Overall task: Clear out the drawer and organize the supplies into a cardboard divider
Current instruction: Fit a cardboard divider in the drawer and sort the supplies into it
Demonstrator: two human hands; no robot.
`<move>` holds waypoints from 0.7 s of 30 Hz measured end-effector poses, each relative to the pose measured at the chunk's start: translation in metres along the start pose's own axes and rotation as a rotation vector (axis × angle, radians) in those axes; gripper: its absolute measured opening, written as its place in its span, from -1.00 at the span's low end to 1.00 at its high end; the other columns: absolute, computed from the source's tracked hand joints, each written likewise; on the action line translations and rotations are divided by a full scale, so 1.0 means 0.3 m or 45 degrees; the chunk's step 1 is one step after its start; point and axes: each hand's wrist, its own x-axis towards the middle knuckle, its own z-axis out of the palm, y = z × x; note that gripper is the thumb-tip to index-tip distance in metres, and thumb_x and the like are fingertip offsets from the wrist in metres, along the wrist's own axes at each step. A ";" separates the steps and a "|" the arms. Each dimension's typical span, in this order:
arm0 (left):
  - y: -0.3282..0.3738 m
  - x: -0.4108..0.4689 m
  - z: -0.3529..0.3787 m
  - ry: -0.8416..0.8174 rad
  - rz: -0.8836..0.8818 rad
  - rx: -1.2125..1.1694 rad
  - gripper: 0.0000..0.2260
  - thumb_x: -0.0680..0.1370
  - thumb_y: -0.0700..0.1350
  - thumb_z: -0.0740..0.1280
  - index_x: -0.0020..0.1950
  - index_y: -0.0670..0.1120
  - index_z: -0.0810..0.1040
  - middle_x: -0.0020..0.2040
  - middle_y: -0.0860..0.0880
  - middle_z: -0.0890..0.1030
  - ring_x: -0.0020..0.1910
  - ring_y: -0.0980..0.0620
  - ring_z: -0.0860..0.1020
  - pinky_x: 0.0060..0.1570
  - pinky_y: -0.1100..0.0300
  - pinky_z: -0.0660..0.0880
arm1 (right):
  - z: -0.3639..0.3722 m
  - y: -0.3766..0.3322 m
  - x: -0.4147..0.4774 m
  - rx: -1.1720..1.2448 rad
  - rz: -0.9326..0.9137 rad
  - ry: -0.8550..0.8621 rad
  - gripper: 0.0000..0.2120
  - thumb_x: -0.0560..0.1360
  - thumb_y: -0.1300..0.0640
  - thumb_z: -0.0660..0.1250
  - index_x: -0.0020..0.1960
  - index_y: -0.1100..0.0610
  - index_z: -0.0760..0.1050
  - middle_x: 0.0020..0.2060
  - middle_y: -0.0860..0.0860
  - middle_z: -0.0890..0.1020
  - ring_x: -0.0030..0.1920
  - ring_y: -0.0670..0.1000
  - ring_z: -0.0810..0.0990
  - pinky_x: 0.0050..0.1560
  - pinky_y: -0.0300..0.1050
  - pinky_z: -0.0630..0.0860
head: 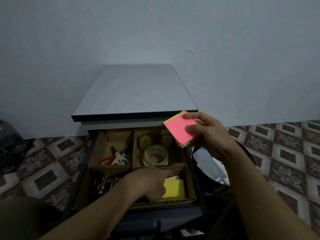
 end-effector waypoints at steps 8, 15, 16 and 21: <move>0.006 0.002 0.011 -0.205 -0.181 0.031 -0.38 0.60 -0.17 0.21 0.60 0.01 0.01 0.34 -0.18 0.46 0.22 -0.14 0.50 0.06 0.08 0.51 | 0.019 0.022 -0.007 0.002 0.023 -0.025 -0.72 0.46 0.34 0.39 0.12 0.10 0.62 0.26 0.19 0.47 0.03 0.22 0.57 -0.25 -0.03 0.59; -0.021 -0.013 -0.017 -0.129 -0.095 -0.216 -0.66 0.59 -0.21 0.20 0.36 -0.02 0.42 0.19 -0.10 0.51 -0.01 -0.02 0.50 -0.38 0.32 0.37 | 0.025 0.027 -0.025 0.008 0.049 -0.046 -0.71 0.46 0.36 0.38 0.13 0.11 0.61 0.26 0.18 0.46 -0.01 0.21 0.57 -0.25 -0.06 0.58; -0.023 -0.017 -0.014 -0.119 -0.091 -0.249 -0.74 0.57 -0.22 0.20 0.23 -0.03 0.47 0.08 -0.11 0.51 -0.09 -0.02 0.49 -0.36 0.28 0.38 | 0.027 0.028 -0.025 0.009 0.052 -0.049 -0.71 0.46 0.36 0.38 0.13 0.11 0.61 0.26 0.19 0.46 -0.01 0.21 0.56 -0.26 -0.07 0.57; -0.035 -0.050 -0.035 -0.066 -0.112 -0.298 -0.79 0.58 -0.17 0.20 0.18 -0.10 0.49 0.08 -0.16 0.61 -0.16 -0.06 0.56 -0.27 0.15 0.42 | 0.026 0.035 -0.021 -0.022 0.091 -0.140 -0.71 0.45 0.36 0.39 0.11 0.12 0.62 0.26 0.19 0.46 -0.03 0.20 0.54 -0.24 -0.04 0.58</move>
